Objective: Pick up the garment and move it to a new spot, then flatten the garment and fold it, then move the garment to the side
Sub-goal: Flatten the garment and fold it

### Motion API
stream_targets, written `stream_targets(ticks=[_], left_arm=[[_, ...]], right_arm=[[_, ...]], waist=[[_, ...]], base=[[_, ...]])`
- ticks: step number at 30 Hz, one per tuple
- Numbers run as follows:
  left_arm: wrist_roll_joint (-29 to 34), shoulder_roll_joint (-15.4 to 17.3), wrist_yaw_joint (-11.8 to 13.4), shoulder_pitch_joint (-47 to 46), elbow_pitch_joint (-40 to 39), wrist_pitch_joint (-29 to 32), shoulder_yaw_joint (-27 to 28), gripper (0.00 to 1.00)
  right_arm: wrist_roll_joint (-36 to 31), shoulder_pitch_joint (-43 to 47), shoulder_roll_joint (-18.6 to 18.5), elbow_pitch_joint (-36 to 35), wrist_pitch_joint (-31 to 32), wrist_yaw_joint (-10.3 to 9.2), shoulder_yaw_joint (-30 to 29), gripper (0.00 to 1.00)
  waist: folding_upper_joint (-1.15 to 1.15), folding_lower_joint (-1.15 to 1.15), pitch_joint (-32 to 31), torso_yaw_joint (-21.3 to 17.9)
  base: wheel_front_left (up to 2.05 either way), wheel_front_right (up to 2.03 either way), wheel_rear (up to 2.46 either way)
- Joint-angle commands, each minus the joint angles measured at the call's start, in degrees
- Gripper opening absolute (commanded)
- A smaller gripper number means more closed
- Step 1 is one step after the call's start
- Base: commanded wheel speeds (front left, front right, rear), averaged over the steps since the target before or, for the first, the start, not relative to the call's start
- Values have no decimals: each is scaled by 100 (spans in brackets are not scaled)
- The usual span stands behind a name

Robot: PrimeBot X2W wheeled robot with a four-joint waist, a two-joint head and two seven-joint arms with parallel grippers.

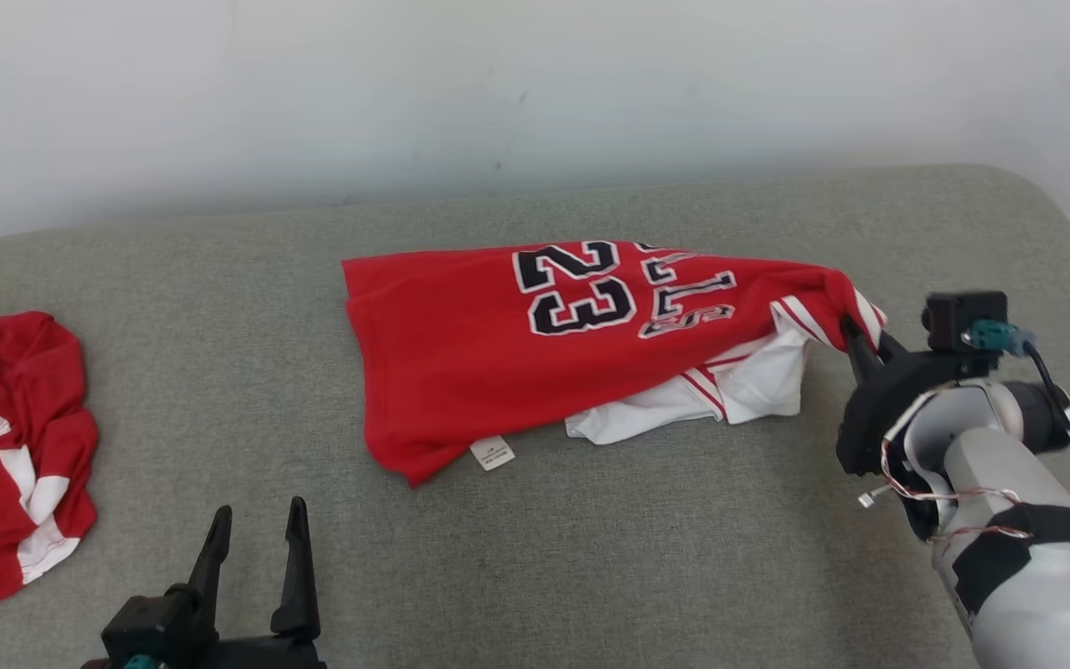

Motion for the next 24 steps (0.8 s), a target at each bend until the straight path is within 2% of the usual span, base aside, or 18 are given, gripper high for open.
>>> stream_targets(ticks=[1, 5, 8, 12, 16, 19, 24], left_arm=[[11, 6, 5, -61, -2, -5, 27, 100], [46, 1, -2, -58, 12, -6, 62, 100], [38, -1, -29, -25, 29, -5, 110, 100], [46, -6, -24, 40, 47, -5, 139, 100], [44, -8, -51, 81, 90, -6, 148, 100], [52, -10, -52, 113, 118, -6, 110, 100], [60, -13, -68, 132, 109, -6, 112, 100]], right_arm=[[-39, 76, -10, -8, -46, -14, -62, 0], [-29, 328, -2, -227, -40, -14, -296, 0], [55, 493, 33, -633, 41, -14, -366, 0], [-30, 793, -99, -1292, 282, -14, -531, 0], [-106, 1193, -68, -1994, 690, -14, -903, 0], [-65, 1768, 103, -2875, 1240, -15, -1354, 0], [-550, 2362, 177, -3570, 1930, -15, -1840, 0]], waist=[[0, 0, 18, -35], [0, 0, 22, -80], [0, 0, -3, -116], [0, 0, -71, -166], [0, 0, -172, -157], [0, 0, -246, -128], [0, 0, -233, -97]], base=[[0, 0, 0], [0, 0, 0], [0, 0, 0], [0, 0, 0], [0, 0, 0], [0, 0, 0], [0, 0, 0]])
